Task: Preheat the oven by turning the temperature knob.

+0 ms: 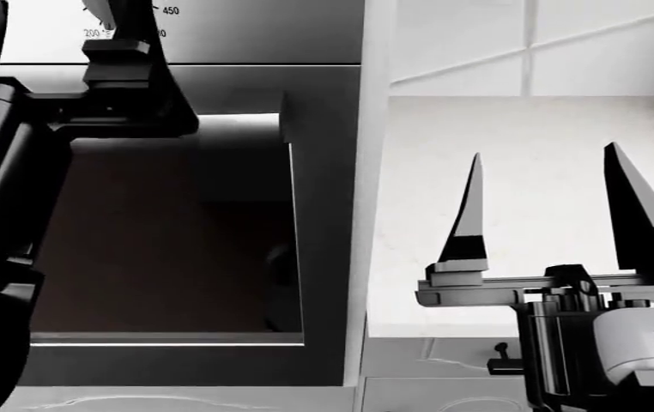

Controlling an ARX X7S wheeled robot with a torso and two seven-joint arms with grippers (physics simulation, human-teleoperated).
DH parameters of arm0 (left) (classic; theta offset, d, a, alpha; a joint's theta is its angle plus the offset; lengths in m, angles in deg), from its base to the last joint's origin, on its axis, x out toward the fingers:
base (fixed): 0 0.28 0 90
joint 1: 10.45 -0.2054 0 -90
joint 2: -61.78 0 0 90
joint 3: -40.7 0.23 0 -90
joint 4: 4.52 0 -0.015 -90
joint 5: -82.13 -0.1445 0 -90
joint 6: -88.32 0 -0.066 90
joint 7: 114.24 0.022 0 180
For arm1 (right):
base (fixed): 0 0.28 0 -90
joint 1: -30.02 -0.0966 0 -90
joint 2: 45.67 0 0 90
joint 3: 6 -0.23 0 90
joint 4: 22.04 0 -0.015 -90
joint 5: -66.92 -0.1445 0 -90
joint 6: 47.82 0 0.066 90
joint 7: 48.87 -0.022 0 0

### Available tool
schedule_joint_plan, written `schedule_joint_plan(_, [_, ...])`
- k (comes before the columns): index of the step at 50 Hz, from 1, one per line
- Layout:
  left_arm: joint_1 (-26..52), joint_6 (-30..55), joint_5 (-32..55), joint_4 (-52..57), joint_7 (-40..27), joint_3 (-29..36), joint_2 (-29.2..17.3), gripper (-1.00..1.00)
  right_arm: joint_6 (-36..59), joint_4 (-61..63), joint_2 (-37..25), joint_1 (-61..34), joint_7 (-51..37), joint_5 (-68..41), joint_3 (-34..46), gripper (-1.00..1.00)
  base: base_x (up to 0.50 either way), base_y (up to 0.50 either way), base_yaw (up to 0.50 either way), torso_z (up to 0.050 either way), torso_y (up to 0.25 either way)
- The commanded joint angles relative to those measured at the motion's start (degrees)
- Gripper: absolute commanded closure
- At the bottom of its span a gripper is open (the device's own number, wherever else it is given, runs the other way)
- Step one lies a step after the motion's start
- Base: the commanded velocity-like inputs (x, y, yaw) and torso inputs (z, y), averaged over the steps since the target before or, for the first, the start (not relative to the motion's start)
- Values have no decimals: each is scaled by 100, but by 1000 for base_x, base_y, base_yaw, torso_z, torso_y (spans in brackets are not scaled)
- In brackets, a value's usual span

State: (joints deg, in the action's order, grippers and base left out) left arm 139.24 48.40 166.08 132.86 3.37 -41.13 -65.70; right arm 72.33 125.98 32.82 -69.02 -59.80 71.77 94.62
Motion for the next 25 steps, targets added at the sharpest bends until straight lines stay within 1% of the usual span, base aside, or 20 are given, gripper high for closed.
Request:
schedule_joint_plan(1, [743,300,1099,-446,-746,206,-141,-100,-23,-44,-31,2,-39,13,49,-100,0,0,0,0,0])
schedule_joint_plan(11, [676,326,1163,-659,-740,326,-132,-100,-12,-62,-60,-10,-75,42,97,-100,0,0,0,0,0])
schedule_joint_plan(13, [747,405,1300,-758,-919,446,-148,-100,2,-51,-65,-8,-80,43,102,-100,0,0,0,0,0])
schedule_joint_plan(17, [795,435,1384,-861,-994,520,-151,-100,-3,-59,-77,-1,-89,33,101,-100,0,0,0,0,0])
schedule_joint_plan(25, [1140,582,1246,-1178,-905,683,-103,-100,-26,-104,-92,-2,-107,6,107,-100,0,0,0,0,0])
